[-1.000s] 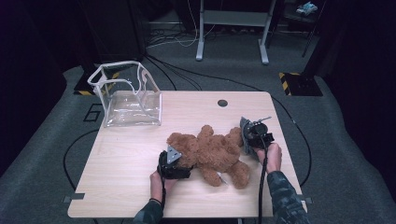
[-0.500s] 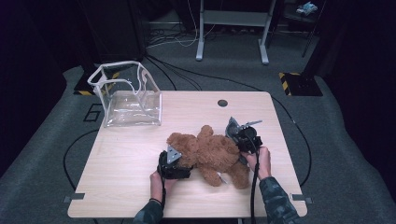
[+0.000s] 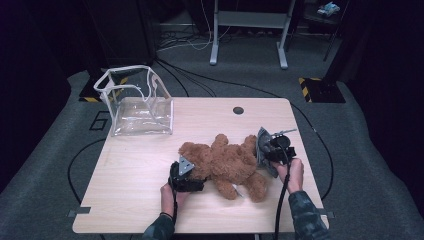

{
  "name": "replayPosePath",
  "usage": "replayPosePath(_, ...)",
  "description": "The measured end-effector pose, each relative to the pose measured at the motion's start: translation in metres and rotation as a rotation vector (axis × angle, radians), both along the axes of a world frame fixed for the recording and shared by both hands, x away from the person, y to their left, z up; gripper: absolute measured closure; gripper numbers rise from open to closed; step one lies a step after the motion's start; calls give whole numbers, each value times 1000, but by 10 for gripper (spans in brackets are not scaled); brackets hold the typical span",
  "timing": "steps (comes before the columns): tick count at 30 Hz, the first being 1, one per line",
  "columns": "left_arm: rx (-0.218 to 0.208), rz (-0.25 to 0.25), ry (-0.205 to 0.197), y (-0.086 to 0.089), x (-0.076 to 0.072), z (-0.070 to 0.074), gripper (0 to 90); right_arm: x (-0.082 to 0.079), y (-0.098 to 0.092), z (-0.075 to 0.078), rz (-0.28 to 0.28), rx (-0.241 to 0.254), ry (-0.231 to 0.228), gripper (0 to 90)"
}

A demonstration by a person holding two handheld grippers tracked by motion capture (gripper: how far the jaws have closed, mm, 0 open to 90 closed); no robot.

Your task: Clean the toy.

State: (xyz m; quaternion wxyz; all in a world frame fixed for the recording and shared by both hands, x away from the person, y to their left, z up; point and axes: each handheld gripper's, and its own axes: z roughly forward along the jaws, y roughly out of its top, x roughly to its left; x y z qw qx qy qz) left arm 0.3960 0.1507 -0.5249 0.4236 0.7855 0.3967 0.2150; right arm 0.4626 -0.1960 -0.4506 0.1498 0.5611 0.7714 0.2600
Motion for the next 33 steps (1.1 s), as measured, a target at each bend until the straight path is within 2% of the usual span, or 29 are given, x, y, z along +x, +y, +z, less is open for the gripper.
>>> replayPosePath(2,0,0,0,0,0,0,132,-13,-3,17,17,54,-38,777)
replayPosePath(4,-3,4,-5,0,0,0,132,-21,-3,27,39,84,-61,777)
replayPosePath(6,-2,4,-5,0,0,0,132,-30,2,35,68,115,-63,778)
replayPosePath(8,-3,4,-5,0,0,0,132,-33,11,34,111,121,-52,777)
replayPosePath(11,0,4,-4,0,0,0,132,-31,24,22,160,98,-20,778)
replayPosePath(13,1,6,-6,-1,0,-1,132,-25,30,11,159,93,0,779)
replayPosePath(15,6,1,-5,0,0,0,132,-22,31,6,149,114,7,780)
replayPosePath(16,6,3,-5,0,0,0,132,-19,31,2,137,108,11,781)
replayPosePath(17,6,3,-5,0,0,0,132,-18,31,-1,131,84,19,782)
replayPosePath(18,7,3,-5,0,0,0,132,-16,34,-8,126,35,42,782)
replayPosePath(19,7,3,-6,0,0,0,132,-15,35,-15,127,15,60,783)
replayPosePath(21,0,8,-7,-1,0,-1,132,-12,36,-31,123,-10,81,783)
replayPosePath(23,1,6,-7,-1,0,-1,132,-10,35,-35,114,-21,83,782)
replayPosePath(26,2,5,-6,-1,0,0,132,-9,31,-31,103,-54,81,779)
replayPosePath(27,1,7,-8,-1,0,-1,132,-9,28,-27,91,-52,74,779)
replayPosePath(29,2,7,-8,-1,0,-1,132,-12,19,-16,71,-25,55,779)
replayPosePath(33,2,7,-8,-1,0,-1,132,-23,8,9,61,70,-8,780)
